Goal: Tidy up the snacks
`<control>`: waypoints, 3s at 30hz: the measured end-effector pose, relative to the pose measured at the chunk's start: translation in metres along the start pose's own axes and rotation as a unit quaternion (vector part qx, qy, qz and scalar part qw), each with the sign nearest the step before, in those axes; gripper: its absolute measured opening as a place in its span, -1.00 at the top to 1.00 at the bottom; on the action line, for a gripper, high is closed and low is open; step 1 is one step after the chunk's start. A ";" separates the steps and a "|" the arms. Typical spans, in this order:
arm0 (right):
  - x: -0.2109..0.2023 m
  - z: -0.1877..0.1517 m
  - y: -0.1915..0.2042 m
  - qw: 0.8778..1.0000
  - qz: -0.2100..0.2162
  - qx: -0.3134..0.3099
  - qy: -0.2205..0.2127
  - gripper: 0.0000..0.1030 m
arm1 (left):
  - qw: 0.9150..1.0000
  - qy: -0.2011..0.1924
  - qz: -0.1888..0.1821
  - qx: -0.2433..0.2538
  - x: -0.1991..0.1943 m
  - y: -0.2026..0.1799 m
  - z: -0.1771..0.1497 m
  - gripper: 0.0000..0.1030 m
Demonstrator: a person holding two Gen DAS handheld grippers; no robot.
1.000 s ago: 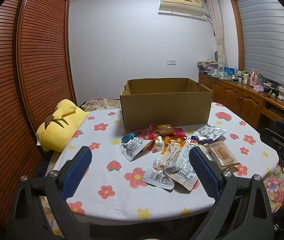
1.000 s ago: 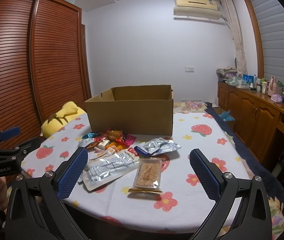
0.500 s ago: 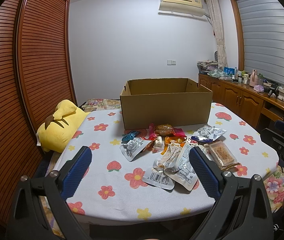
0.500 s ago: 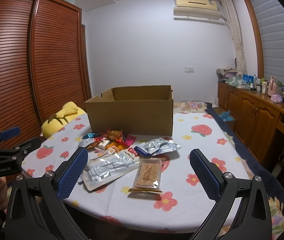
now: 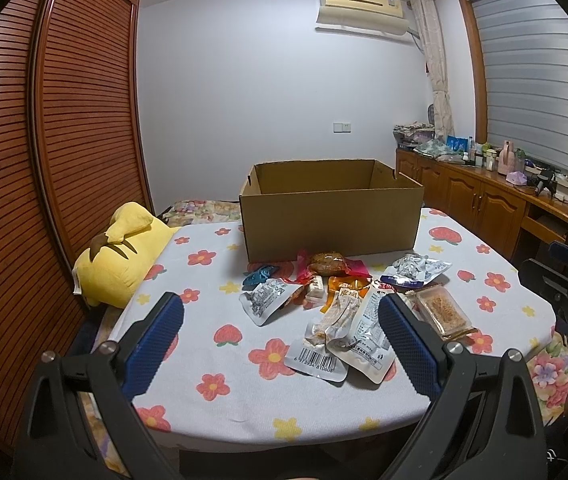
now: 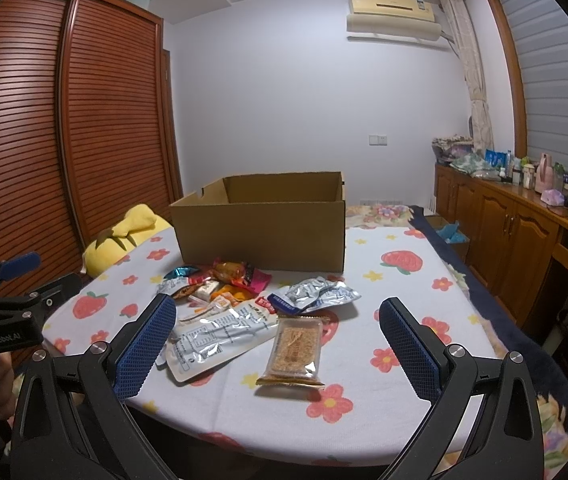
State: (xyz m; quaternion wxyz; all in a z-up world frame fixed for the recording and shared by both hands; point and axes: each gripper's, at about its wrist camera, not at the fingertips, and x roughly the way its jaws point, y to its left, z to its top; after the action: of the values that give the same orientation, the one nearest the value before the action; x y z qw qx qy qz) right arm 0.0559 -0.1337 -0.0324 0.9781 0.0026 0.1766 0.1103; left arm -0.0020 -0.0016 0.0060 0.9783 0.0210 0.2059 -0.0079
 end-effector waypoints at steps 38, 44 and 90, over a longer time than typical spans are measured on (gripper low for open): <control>0.084 -0.018 -0.026 0.990 0.045 -0.035 0.127 -0.86 | 0.988 0.100 -0.105 0.057 0.083 -0.029 -0.021 -0.85; 0.119 -0.026 -0.032 0.981 0.068 -0.023 0.181 -0.61 | 0.981 0.124 -0.130 0.076 0.102 -0.038 -0.020 -0.70; 0.133 -0.050 -0.065 0.971 0.058 -0.053 0.227 -0.03 | 0.917 0.286 -0.211 0.182 0.194 -0.110 -0.020 -0.41</control>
State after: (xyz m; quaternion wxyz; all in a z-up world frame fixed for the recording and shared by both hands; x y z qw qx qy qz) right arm 0.1737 -0.1697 -0.1282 0.9032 -0.0643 0.3872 0.1735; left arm 0.1650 -0.1123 -0.0944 0.8325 0.1563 0.4714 -0.2457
